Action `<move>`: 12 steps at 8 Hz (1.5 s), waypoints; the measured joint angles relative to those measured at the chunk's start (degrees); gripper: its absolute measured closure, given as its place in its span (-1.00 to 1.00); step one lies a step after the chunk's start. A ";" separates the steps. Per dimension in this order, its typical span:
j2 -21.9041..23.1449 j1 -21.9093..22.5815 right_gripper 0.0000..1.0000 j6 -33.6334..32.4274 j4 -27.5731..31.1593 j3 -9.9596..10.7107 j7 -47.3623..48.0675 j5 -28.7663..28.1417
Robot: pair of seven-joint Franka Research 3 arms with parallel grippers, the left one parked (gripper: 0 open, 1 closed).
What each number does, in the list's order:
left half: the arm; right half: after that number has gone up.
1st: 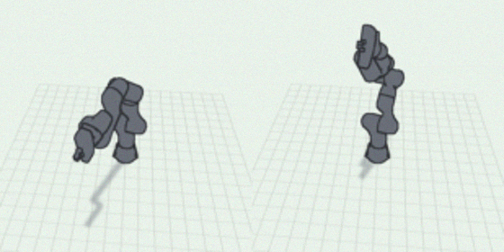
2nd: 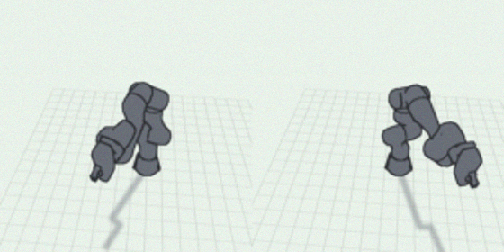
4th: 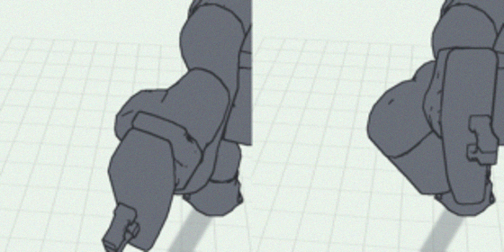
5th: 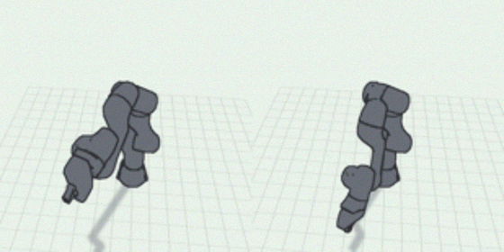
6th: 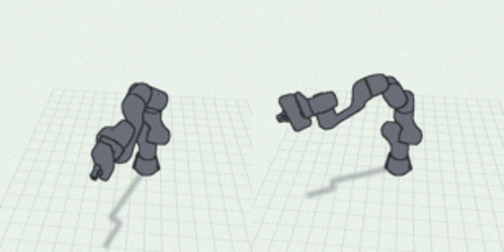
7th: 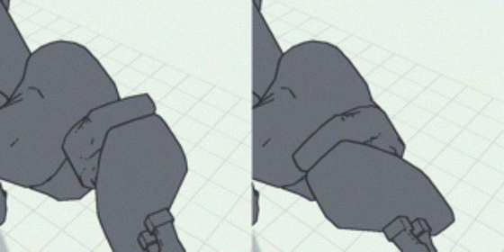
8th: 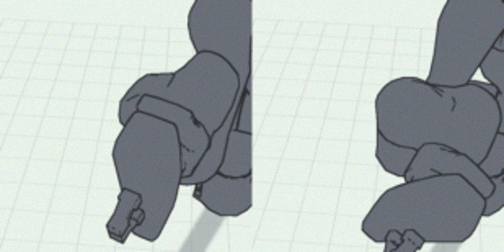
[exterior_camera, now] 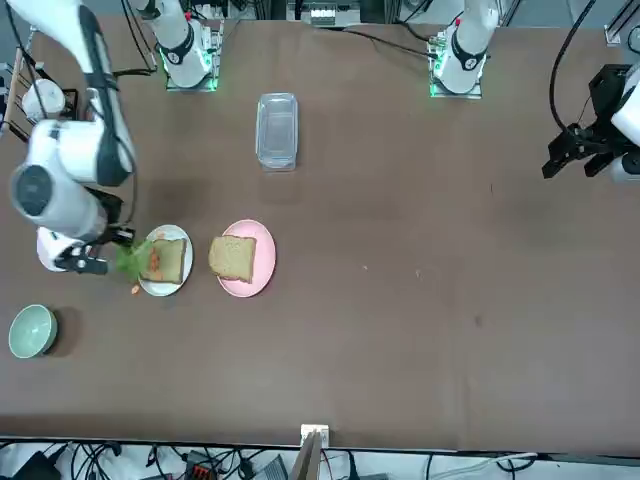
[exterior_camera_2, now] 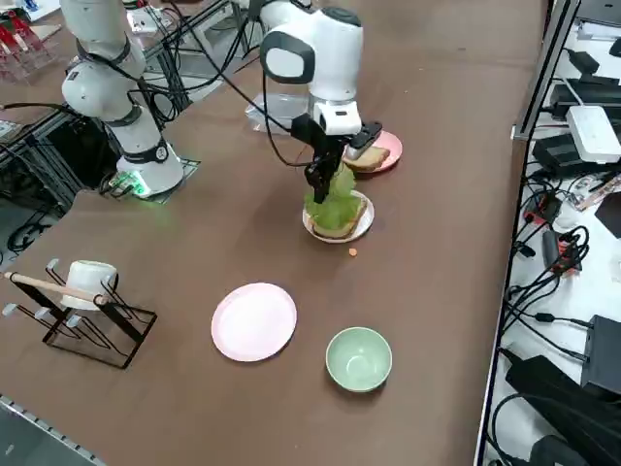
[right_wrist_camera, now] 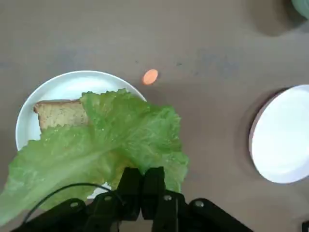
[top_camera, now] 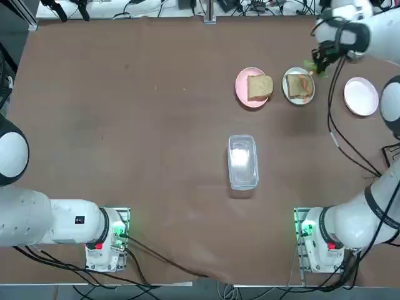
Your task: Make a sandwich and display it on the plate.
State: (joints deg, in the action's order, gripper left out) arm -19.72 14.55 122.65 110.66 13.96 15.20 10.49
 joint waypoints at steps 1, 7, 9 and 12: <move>-1.13 1.63 0.93 0.04 -0.03 0.00 4.49 2.01; -5.24 5.06 0.93 0.11 -0.55 0.07 19.66 8.66; -5.76 5.22 0.93 0.11 -0.88 0.08 20.68 8.78; -6.48 5.22 0.83 0.08 -0.91 0.12 20.86 8.78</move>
State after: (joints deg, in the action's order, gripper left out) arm -26.20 19.77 122.73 109.76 14.08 36.06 19.27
